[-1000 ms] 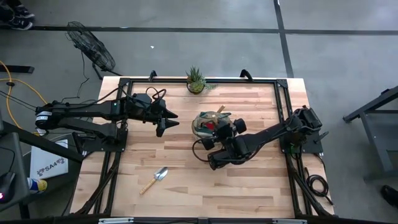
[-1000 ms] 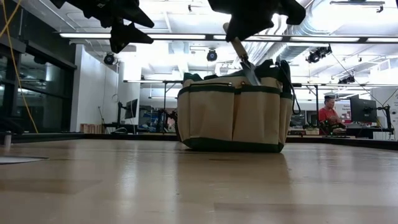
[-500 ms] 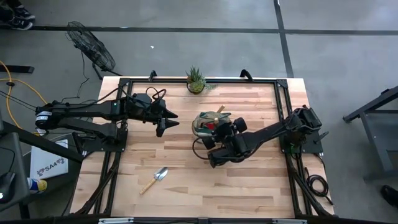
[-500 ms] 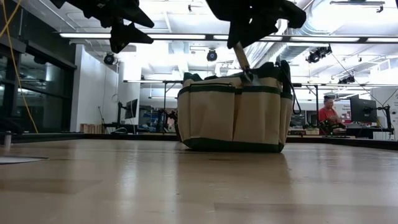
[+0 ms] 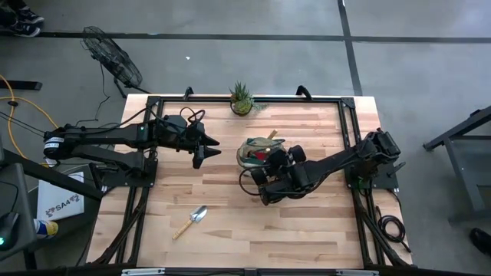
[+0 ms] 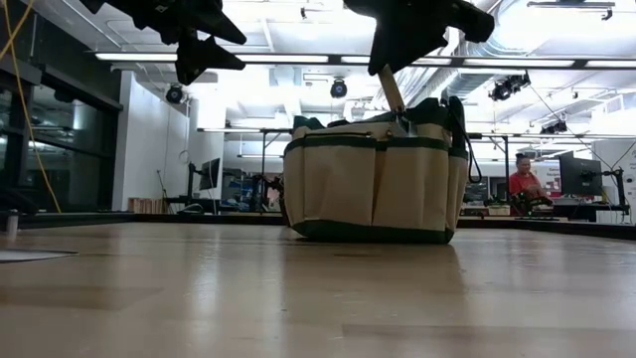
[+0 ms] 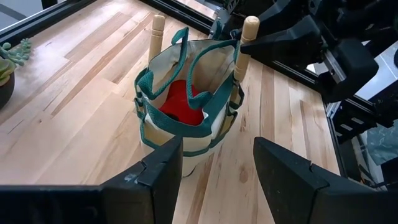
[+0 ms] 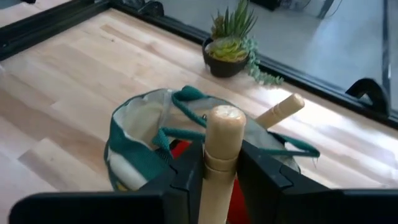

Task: Pick & Place Garden tools in Gardening bag
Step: Put the right light brown trowel into the light brown gardening bag

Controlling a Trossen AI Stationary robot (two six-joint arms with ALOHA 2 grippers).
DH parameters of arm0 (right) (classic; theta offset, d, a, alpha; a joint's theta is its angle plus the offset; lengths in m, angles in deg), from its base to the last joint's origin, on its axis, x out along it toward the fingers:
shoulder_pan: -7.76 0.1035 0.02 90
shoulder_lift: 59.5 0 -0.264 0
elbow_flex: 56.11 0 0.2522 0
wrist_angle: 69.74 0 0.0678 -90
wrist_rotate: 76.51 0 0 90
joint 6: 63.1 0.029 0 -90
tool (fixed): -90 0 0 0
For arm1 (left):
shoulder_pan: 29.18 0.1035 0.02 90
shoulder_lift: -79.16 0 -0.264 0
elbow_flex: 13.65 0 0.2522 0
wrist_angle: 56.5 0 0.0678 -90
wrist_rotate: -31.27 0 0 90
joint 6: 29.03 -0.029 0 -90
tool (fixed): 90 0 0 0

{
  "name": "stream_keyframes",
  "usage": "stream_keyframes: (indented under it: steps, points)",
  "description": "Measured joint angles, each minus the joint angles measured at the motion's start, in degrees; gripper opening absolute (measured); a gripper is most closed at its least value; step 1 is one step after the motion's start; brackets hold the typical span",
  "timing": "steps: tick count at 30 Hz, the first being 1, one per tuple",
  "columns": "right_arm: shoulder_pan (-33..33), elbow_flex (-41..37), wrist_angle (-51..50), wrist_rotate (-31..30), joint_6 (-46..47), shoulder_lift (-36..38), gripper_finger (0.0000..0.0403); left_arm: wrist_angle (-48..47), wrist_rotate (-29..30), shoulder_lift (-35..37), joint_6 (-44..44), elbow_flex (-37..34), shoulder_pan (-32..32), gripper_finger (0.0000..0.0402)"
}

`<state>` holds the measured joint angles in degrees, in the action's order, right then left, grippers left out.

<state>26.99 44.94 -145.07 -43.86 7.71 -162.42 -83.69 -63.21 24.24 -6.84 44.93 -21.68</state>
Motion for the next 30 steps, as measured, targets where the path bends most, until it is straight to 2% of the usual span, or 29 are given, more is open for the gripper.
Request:
stream_keyframes:
  steps: [12,21,30]
  points:
    - [0.00,0.00,-1.31,6.92,-0.05,2.87,0.0080,-0.02,0.01,0.00,-0.02,0.00,-0.02,0.0191]
    - [-0.13,0.00,-4.04,8.97,-0.10,6.49,0.0080,0.00,0.01,0.00,-0.02,0.00,-0.01,0.0191]
    - [-0.48,0.00,-4.63,10.79,-0.13,6.71,0.0080,-0.01,0.03,-0.01,-0.02,0.00,0.00,0.0191]
